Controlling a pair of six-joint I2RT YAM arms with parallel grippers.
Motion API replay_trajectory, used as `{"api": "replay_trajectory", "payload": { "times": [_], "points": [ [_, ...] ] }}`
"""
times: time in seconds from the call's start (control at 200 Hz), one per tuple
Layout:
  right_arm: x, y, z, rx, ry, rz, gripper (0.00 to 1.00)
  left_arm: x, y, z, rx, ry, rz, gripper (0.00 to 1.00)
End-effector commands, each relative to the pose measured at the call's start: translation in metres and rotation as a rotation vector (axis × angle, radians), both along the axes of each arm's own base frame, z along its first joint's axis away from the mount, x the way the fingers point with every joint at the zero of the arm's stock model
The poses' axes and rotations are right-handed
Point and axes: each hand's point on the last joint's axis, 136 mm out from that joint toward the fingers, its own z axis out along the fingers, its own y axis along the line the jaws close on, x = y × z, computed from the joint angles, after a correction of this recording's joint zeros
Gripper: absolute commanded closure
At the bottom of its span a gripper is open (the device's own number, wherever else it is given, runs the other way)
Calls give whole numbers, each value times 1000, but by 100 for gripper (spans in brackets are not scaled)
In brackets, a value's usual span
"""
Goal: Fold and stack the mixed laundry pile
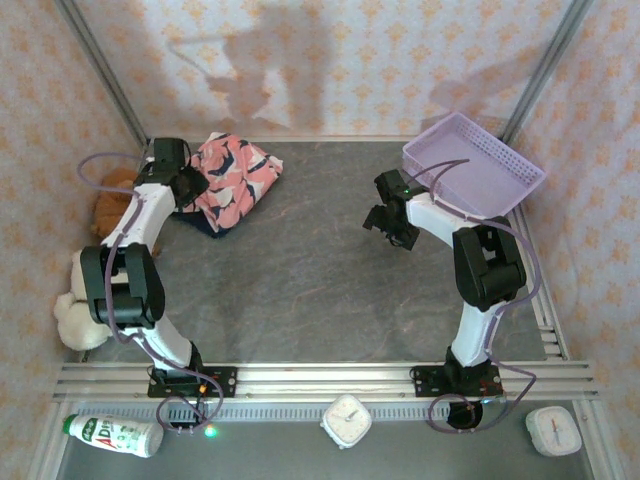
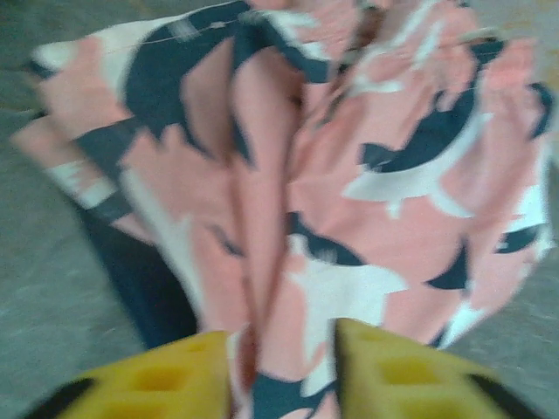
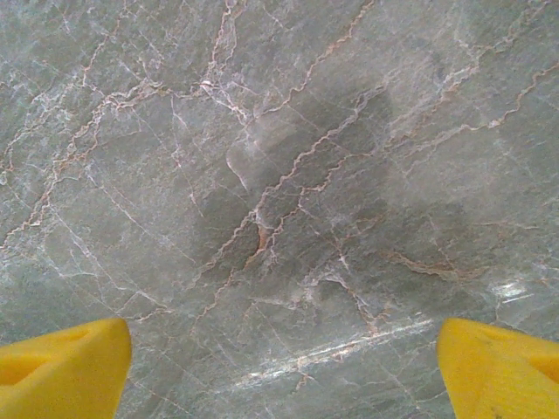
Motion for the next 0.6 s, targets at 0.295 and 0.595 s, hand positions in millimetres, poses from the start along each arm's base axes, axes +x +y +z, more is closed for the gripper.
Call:
{"api": "replay_trajectory", "payload": {
  "times": [0.295,0.595],
  "points": [
    [8,-24,53,-103,-125,10,9,30,-14,-87,-37,38,-94,99],
    [17,-62,92,-174,-215,10,9,20,-16,-81,-33,53,-105,42]
  ]
}}
